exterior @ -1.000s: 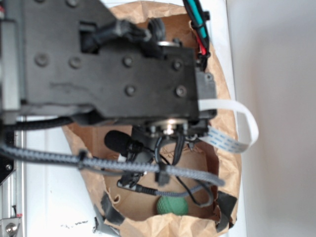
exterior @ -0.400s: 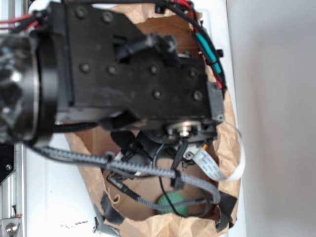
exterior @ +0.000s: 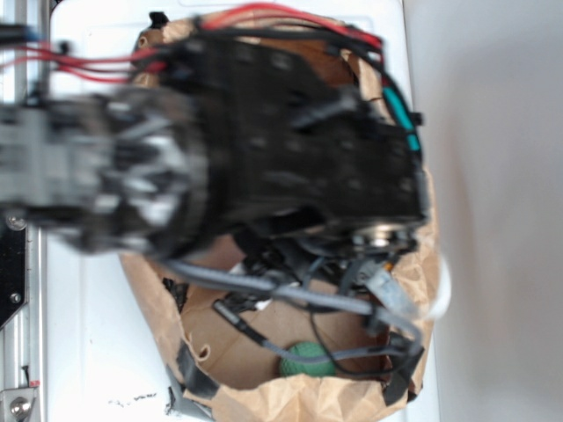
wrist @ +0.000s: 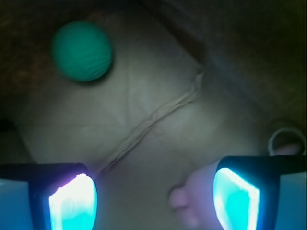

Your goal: Grab the green ball.

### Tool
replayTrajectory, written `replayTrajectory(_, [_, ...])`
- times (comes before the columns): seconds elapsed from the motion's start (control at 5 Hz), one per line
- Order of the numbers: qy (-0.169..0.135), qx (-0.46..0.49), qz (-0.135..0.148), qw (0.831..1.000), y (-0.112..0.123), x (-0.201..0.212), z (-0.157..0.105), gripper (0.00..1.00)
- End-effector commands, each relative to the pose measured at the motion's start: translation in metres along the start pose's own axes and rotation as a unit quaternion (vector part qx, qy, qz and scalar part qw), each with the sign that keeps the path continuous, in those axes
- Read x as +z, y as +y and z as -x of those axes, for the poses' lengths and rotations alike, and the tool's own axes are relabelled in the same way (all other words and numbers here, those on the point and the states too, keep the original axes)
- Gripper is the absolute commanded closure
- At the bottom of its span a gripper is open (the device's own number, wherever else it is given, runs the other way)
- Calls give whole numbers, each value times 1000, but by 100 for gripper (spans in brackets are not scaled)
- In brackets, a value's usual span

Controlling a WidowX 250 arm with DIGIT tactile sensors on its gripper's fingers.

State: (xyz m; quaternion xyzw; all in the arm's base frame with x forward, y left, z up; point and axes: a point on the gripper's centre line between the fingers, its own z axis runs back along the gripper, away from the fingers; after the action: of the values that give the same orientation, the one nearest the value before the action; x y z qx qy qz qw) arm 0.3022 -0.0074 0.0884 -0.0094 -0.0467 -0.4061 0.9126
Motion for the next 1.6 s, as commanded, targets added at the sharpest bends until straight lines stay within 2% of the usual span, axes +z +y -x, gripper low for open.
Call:
replayTrajectory(0.0, [7,-18,-33,999,-9,-1,-10,0])
replayTrajectory(0.2, [20,-42,-26,999,-18,-8,-5,0])
replayTrajectory(0.4, [12,-74,-7,997,-32,-2,-1,0])
replayTrajectory(0.6, [-11,-94,1,996,-33,-8,-3,0])
replayTrajectory(1.0, [-77,-159,-10,984,-35,-18,-23,0])
replayTrajectory(1.4, [-96,-178,14,979,-44,-16,-37,0])
